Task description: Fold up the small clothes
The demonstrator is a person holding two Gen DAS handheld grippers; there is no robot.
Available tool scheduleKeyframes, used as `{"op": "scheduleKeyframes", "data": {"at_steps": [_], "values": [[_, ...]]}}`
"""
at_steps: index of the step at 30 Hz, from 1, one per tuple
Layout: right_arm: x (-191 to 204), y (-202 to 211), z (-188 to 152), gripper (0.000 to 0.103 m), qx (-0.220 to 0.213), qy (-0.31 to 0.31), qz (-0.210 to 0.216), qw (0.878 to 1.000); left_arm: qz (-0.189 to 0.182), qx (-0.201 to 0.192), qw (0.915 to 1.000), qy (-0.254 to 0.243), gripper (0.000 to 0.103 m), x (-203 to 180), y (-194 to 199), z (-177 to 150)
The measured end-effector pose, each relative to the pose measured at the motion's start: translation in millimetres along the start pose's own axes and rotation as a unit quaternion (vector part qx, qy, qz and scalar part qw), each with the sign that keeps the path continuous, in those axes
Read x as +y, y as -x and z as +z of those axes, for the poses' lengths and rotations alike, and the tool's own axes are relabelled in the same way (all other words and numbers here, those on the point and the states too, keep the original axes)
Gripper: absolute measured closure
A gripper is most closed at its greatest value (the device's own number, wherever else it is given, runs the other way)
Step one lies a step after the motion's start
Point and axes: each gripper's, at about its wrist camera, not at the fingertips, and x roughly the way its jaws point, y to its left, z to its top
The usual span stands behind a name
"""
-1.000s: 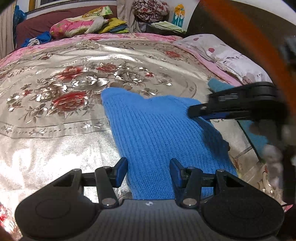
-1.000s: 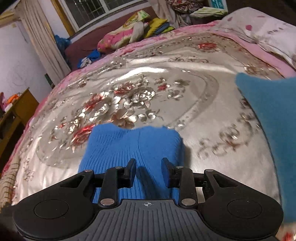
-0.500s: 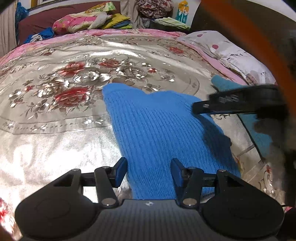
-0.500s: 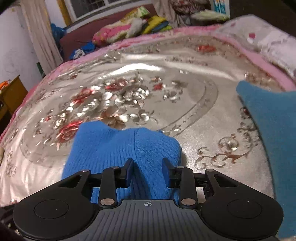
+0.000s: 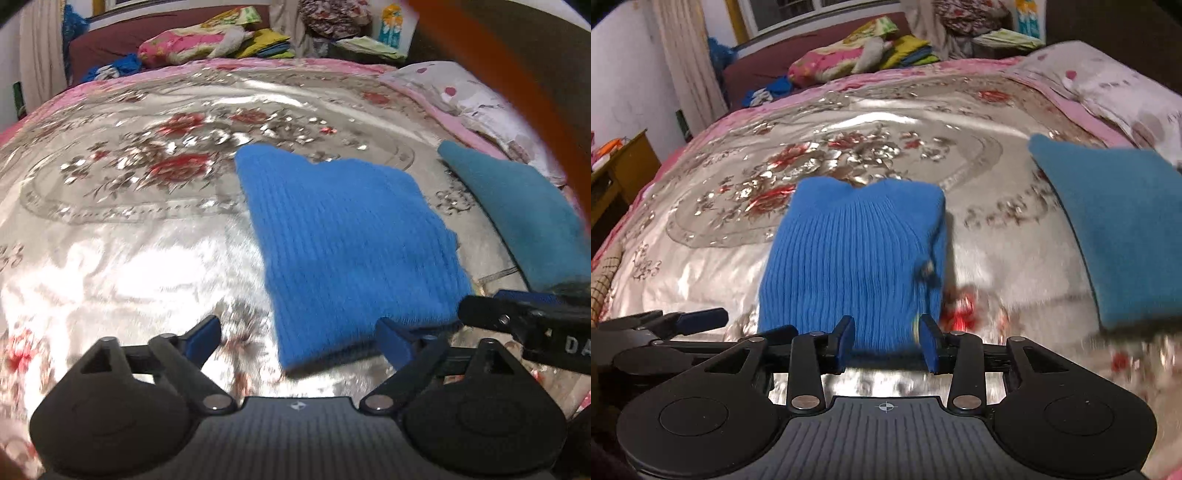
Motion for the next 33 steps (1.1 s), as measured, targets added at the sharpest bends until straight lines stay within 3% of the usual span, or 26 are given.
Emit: {"op": "scheduleKeyframes", "data": {"at_steps": [5, 33], "values": [[-0.7, 0.1, -16.3, 0.063, 0.012, -0.008, -0.007, 1.000, 0.022, 0.013, 0.9997, -0.007, 0.002, -5.9, -0.1, -9.9], [-1.4, 7.7, -41.2, 0.060, 0.018, -0.038, -0.007, 0.999, 0.033, 0.004, 0.9994, 0.001, 0.000, -11.0, 13.0, -28.1]]}}
